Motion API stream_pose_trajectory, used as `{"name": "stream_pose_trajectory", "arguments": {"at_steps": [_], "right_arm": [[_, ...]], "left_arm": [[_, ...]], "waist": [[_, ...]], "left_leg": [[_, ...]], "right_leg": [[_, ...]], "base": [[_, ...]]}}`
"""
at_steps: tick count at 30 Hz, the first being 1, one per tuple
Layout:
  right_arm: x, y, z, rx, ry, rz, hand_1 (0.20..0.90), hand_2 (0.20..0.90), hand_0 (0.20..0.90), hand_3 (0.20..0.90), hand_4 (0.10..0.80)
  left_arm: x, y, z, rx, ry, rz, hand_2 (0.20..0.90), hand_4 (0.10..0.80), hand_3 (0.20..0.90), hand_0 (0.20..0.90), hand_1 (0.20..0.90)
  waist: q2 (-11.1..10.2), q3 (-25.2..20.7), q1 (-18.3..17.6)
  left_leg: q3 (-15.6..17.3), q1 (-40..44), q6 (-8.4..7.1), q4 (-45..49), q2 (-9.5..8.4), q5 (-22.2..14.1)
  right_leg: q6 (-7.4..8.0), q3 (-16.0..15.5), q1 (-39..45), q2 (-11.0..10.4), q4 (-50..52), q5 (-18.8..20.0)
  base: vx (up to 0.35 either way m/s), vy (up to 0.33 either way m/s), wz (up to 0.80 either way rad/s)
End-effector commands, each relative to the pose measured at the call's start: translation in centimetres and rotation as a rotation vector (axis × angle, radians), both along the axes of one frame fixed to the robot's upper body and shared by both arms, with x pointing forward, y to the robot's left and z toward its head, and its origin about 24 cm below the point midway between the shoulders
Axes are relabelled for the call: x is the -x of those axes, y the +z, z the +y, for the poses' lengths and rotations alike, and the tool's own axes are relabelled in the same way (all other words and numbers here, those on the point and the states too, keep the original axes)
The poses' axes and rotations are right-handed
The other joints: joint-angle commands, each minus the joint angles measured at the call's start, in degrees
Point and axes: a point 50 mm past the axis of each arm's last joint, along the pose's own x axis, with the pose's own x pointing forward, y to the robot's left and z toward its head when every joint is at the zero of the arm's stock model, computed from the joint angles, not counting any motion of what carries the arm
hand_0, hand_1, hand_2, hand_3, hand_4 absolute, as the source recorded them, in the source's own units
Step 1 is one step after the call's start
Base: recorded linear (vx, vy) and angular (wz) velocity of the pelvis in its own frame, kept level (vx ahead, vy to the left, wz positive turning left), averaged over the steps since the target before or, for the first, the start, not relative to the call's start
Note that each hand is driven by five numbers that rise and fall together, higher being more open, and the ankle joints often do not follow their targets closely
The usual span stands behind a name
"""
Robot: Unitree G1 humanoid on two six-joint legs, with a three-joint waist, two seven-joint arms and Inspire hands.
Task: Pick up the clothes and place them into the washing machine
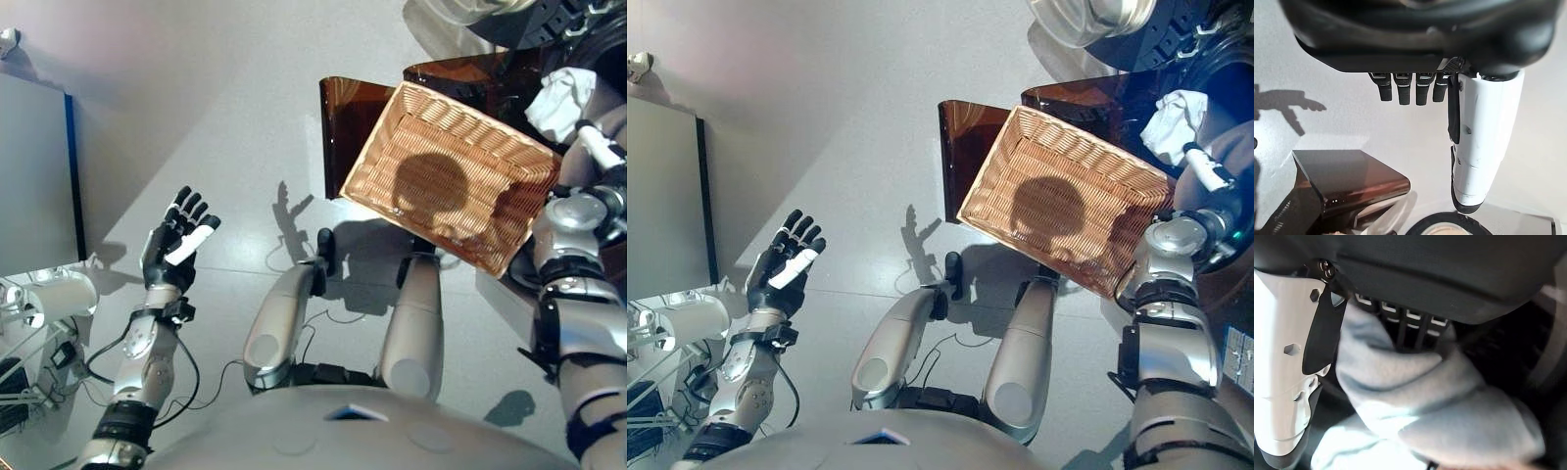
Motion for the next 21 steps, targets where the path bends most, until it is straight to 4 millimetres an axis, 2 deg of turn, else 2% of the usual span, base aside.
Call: {"name": "stream_pose_trajectory", "arguments": {"at_steps": [1,4,9,12,18,19,20,21], "right_arm": [[0.2,2.7,-1.1,0.279,0.038,0.102,0.9,0.9,0.9,0.9,0.8],[0.2,2.7,-1.0,0.345,0.047,0.162,0.9,0.9,0.9,0.9,0.8],[0.7,1.5,-0.8,0.402,0.053,0.239,0.9,0.9,0.9,0.9,0.8],[1.3,-0.1,0.7,0.456,0.123,0.269,0.9,0.9,0.9,0.9,0.8],[2.5,-2.0,1.1,0.524,0.131,0.363,0.9,0.9,0.9,0.9,0.8],[2.7,-2.9,1.5,0.522,0.15,0.39,0.9,0.9,0.9,0.9,0.8],[2.7,-2.9,1.5,0.521,0.15,0.39,0.9,0.9,0.9,0.9,0.8],[2.8,-3.9,1.7,0.438,0.137,0.377,0.9,0.9,0.9,0.9,0.8]], "left_arm": [[1.0,3.1,4.1,-0.137,0.079,-0.133,0.9,0.8,0.9,0.9,0.9],[1.1,3.1,4.1,-0.14,0.08,-0.135,0.9,0.8,0.9,0.9,0.9],[1.4,2.9,4.2,-0.139,0.099,-0.126,0.9,0.8,0.9,0.9,0.9],[1.6,2.6,4.3,-0.138,0.139,-0.118,0.9,0.8,0.9,0.9,0.9],[1.8,2.3,4.3,-0.135,0.154,-0.114,0.9,0.8,0.9,0.9,0.9],[1.9,2.4,4.2,-0.135,0.152,-0.118,0.9,0.8,0.9,0.9,0.9],[1.9,2.4,4.3,-0.135,0.152,-0.118,0.9,0.8,0.9,0.9,0.9],[1.9,2.2,4.2,-0.134,0.154,-0.111,0.9,0.8,0.9,0.9,0.9]], "waist": [[-0.73,-6.5,0.04],[-0.83,-6.52,-0.01],[-1.14,-6.43,-0.35],[-1.62,-6.29,-1.09],[-1.76,-6.23,-1.44],[-1.7,-6.18,-1.55],[-1.72,-6.2,-1.53],[-1.84,-6.17,-1.61]], "left_leg": [[1.06,-4.25,-1.15,-2.09,0.77,3.5],[1.07,-4.16,-1.14,-2.16,0.78,3.55],[0.98,-3.93,-1.15,-2.23,0.9,3.67],[1.01,-3.84,-1.14,-2.23,1.16,3.55],[1.08,-3.91,-1.04,-1.91,1.36,3.33],[1.18,-3.85,-1.01,-1.84,1.39,3.3],[1.19,-3.85,-1.01,-1.84,1.39,3.3],[1.21,-3.96,-0.99,-1.8,1.44,3.35]], "right_leg": [[-1.92,-0.48,-1.09,1.1,-0.59,2.1],[-1.95,-0.5,-1.02,1.18,-0.67,2.14],[-2.04,-0.54,-0.75,1.44,-0.63,2.13],[-2.13,-0.42,-0.79,1.66,-0.68,2.2],[-2.11,-0.33,-0.87,1.59,-0.77,2.19],[-2.08,-0.34,-0.88,1.57,-0.64,2.27],[-2.08,-0.33,-0.89,1.57,-0.63,2.27],[-2.09,-0.37,-0.9,1.6,-0.69,2.44]], "base": [[0.0,0.0,0.0],[0.0,0.0,0.0],[0.0,0.0,0.0],[0.0,0.0,0.0],[-0.003,-0.003,-0.03],[0.0,0.0,0.0],[0.0,0.0,0.0],[0.0,0.0,0.0]]}}
